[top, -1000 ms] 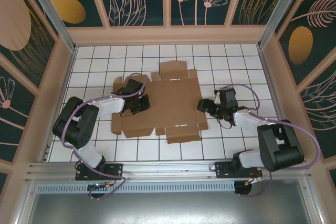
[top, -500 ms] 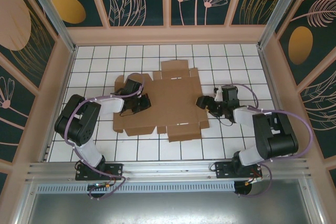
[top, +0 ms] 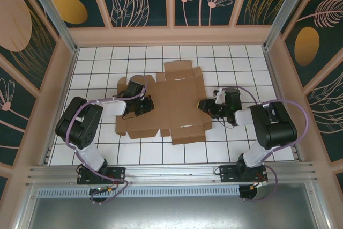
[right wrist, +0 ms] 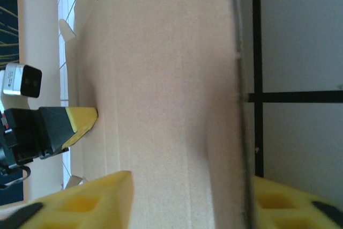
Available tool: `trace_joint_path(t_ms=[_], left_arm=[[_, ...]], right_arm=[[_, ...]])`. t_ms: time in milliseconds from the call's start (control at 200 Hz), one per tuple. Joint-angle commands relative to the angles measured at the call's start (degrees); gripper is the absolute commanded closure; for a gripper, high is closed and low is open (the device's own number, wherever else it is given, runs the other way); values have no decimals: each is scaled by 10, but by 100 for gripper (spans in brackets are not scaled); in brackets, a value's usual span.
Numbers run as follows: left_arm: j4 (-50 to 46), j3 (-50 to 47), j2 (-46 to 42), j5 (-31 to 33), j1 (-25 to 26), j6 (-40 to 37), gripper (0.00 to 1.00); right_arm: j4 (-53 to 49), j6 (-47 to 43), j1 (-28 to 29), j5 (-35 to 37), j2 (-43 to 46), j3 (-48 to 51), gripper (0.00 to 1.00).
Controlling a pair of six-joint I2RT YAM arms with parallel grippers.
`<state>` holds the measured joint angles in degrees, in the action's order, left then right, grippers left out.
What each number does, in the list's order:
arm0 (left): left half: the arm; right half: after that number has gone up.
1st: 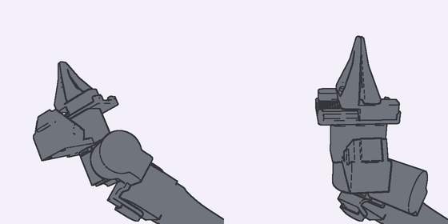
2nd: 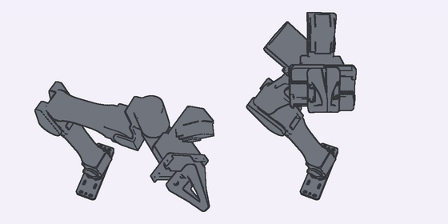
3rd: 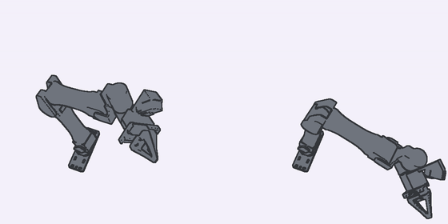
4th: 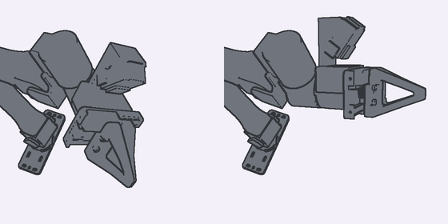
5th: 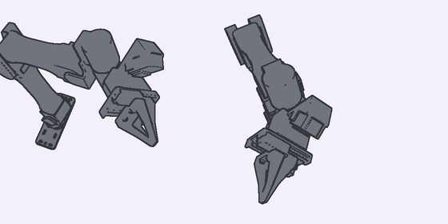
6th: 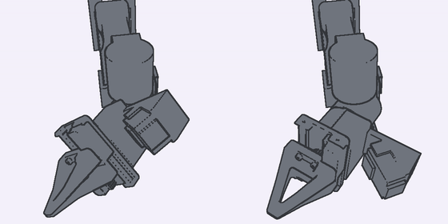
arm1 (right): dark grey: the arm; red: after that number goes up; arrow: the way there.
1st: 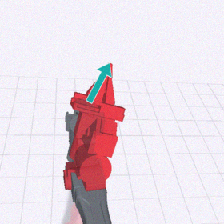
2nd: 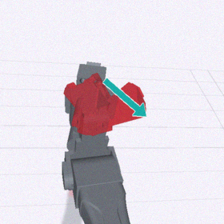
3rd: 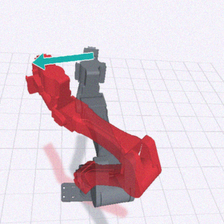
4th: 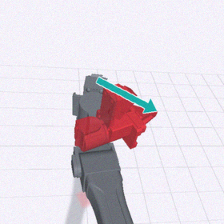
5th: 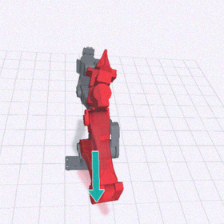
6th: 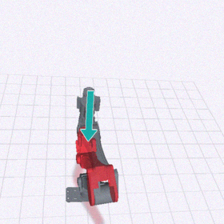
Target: Fold the paper box
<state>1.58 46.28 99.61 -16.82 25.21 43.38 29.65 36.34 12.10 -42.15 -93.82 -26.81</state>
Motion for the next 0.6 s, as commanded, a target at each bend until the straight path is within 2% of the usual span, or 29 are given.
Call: trace_joint_path(t_ms=[0, 60, 120, 240, 385, 495, 596], left_arm=[[-46, -25, 19, 11, -1, 5, 100], [-41, -26, 16, 0, -1, 6, 100], [-28, -30, 12, -16, -1, 9, 100], [-17, -34, 0, -40, 1, 11, 100], [-26, -29, -39, -54, 4, 9, 100], [-69, -14, -81, -13, 3, -2, 100], [-121, 6, -119, 46, 3, -13, 89]], right_arm=[[-39, 1, 15, -21, 0, 11, 68], [-66, -8, 16, -5, 20, 2, 77], [-103, -27, 22, 23, 45, -15, 80], [-219, -83, 49, 124, 81, -73, 93], [-349, -147, 97, 236, 86, -159, 99], [-440, -179, 125, 311, 75, -228, 100], [-517, -207, 153, 378, 65, -293, 100]])
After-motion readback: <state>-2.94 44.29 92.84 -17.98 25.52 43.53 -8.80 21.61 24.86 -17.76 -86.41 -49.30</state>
